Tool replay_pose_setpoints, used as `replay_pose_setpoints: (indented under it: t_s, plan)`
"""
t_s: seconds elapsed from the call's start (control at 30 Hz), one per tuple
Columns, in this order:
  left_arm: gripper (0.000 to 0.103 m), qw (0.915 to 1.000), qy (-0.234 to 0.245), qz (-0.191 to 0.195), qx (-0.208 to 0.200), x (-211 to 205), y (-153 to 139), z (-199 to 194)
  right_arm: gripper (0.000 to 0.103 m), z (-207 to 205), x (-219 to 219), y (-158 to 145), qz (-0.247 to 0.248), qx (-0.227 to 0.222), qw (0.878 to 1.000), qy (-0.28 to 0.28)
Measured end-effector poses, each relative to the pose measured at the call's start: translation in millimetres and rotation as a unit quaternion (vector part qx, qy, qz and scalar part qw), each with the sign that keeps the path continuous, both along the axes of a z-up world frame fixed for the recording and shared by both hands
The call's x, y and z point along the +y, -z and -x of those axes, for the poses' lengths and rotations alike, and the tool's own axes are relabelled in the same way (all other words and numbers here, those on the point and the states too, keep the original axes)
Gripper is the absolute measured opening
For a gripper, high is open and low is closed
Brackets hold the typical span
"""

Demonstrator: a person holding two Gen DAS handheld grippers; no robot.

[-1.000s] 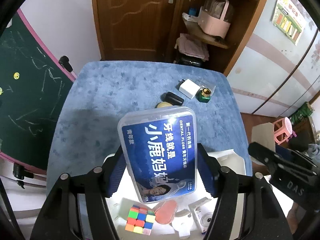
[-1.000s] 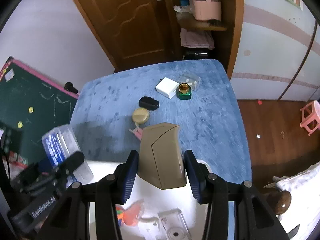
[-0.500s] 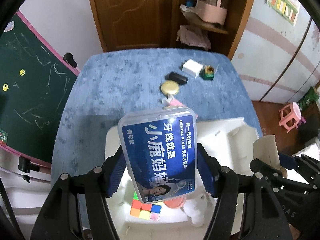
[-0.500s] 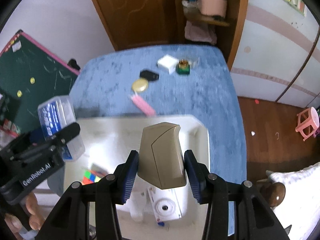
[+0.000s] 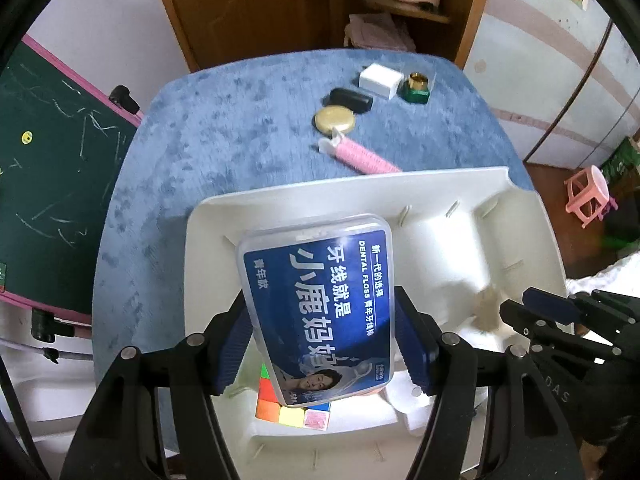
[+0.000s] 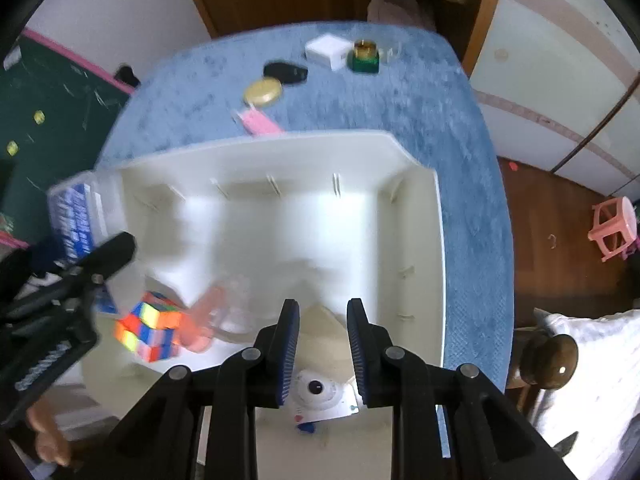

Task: Organize rigid objects
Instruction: 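Place the floss box with the left tool while the right tool places the beige piece in the tray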

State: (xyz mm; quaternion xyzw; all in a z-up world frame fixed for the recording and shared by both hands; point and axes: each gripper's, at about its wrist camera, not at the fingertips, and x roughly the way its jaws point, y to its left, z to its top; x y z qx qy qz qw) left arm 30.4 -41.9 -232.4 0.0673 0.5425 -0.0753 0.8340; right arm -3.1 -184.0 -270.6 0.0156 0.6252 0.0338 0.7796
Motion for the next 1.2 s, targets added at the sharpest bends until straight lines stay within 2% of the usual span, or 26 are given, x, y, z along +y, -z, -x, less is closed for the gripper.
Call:
replay_pose_setpoints:
  t_s: [0.23,0.37,0.5,0.77,1.2]
  plan:
    - [0.07,0.9995,0.014,-0.015,0.024,-2,15,-1,0.024,1,4,11,-0.002,0.015,1.0,0.0]
    - [0.071,0.9988,0.01,-0.008,0.046,1,21,-3,0.024,3,5,12,0.0,0.019,1.0,0.001]
    - [0.08,0.9992,0.008,-0.004,0.038,3,16,-2,0.024,2,3,12,-0.001,0.022,1.0,0.006]
    - [0.08,0.9993,0.006,-0.012,0.035,2,10,2,0.024,4,3,12,-0.004,0.027,1.0,-0.002]
    - [0.08,0.9999,-0.005,-0.016,0.0,4,-17,17,0.024,16,-1,-5,-0.011,0.008,1.0,-0.02]
